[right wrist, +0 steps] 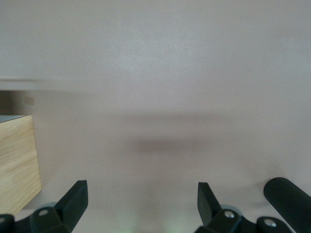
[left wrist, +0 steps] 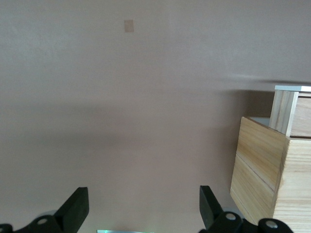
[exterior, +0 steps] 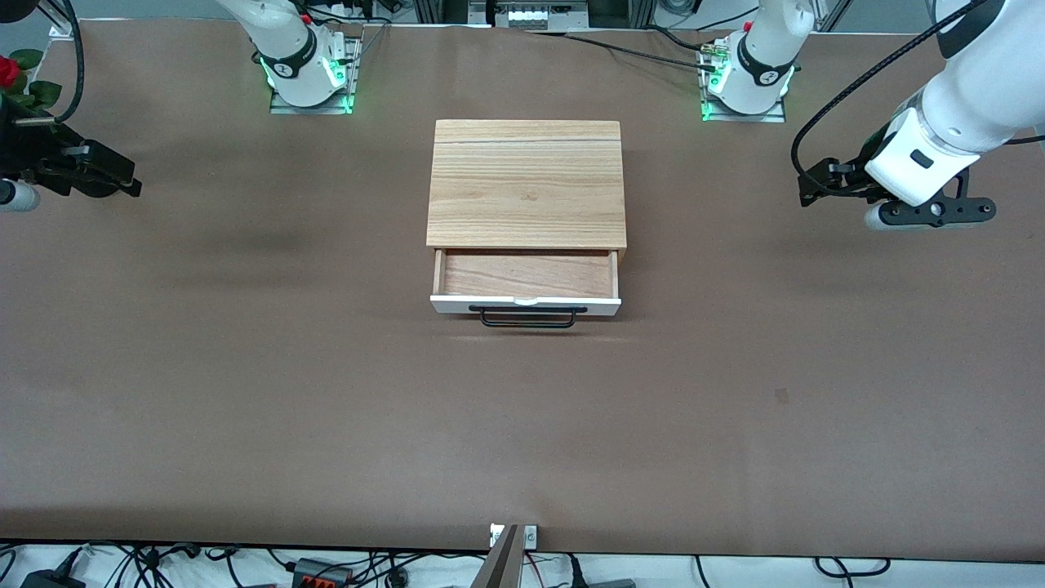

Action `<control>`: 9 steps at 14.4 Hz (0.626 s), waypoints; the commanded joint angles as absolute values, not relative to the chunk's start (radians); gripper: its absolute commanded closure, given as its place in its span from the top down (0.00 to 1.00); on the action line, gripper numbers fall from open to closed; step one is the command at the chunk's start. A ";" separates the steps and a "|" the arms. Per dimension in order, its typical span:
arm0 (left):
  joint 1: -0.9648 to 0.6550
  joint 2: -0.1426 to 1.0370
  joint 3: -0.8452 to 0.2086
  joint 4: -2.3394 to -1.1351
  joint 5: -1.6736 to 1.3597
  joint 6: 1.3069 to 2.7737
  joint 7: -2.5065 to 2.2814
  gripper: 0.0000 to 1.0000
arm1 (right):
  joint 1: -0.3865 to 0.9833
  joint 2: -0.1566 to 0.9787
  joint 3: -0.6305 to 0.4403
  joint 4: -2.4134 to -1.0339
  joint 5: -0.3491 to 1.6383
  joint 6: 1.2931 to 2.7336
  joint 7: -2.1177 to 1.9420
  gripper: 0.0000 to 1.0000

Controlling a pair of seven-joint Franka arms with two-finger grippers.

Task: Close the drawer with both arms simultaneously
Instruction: 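Raise both grippers from rest and start toward the open drawer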

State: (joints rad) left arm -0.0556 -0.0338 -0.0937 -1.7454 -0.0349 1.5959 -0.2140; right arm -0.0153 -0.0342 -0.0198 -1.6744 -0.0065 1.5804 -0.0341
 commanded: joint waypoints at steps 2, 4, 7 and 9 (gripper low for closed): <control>-0.049 -0.034 -0.107 -1.718 -0.008 1.562 -0.218 1.00 | -0.031 -0.028 -0.006 -1.655 -0.006 1.566 -0.025 1.00; -0.051 -0.032 -0.106 -1.718 -0.009 1.560 -0.228 1.00 | -0.031 -0.028 -0.008 -1.655 -0.006 1.566 -0.023 1.00; -0.051 -0.003 -0.109 -1.709 -0.018 1.592 -0.230 1.00 | -0.029 -0.025 -0.006 -1.654 -0.006 1.566 -0.035 1.00; -0.051 0.021 -0.124 -1.709 -0.024 1.653 -0.232 1.00 | -0.026 -0.012 -0.005 -1.654 -0.005 1.566 -0.034 1.00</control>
